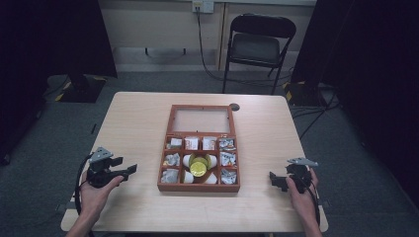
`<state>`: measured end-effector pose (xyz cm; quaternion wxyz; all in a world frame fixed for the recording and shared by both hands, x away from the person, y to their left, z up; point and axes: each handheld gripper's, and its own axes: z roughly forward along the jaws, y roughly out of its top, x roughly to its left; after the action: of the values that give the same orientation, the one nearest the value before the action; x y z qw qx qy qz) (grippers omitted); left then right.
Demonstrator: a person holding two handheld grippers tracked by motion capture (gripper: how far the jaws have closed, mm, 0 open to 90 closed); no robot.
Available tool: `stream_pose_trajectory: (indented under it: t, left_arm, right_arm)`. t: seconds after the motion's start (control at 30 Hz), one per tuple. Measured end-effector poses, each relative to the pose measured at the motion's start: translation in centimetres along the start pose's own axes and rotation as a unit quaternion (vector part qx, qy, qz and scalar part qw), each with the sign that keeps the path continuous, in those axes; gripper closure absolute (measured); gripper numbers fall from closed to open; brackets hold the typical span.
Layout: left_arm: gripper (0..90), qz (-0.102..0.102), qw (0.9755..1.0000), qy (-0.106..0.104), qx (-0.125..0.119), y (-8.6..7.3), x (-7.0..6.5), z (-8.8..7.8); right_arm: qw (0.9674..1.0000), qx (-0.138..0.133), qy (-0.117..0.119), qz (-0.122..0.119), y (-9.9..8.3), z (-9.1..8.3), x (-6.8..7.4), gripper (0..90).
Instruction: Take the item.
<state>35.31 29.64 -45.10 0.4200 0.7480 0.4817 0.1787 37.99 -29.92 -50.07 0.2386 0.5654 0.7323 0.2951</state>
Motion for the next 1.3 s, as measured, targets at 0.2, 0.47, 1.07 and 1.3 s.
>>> stream_pose_trajectory:
  t: [0.2, 0.47, 1.07, 1.3]
  left_arm:
    - [28.5, 0.016, 0.9998, -0.01, 0.0, 1.0, -1.1, 0.9]
    - [26.4, 0.026, 0.9991, -0.033, -0.006, 2.6, -2.3, 1.9]
    - [26.6, 0.077, 0.9944, -0.072, 0.007, 4.5, -5.6, 3.9]
    - [27.3, 0.089, 0.9922, -0.087, 0.01, 5.1, -6.8, 4.7]
  right_arm:
    - [1.0, 0.0, 0.0, -0.001, 0.0, 0.0, 0.0, 0.0]
    - [1.0, 0.0, 0.0, -0.001, 0.0, 0.0, 0.0, 0.0]
    - [1.0, 0.0, 0.0, 0.0, 0.0, 0.0, 0.0, 0.0]
    - [1.0, 0.0, 0.0, 0.0, 0.0, 0.0, 0.0, 0.0]
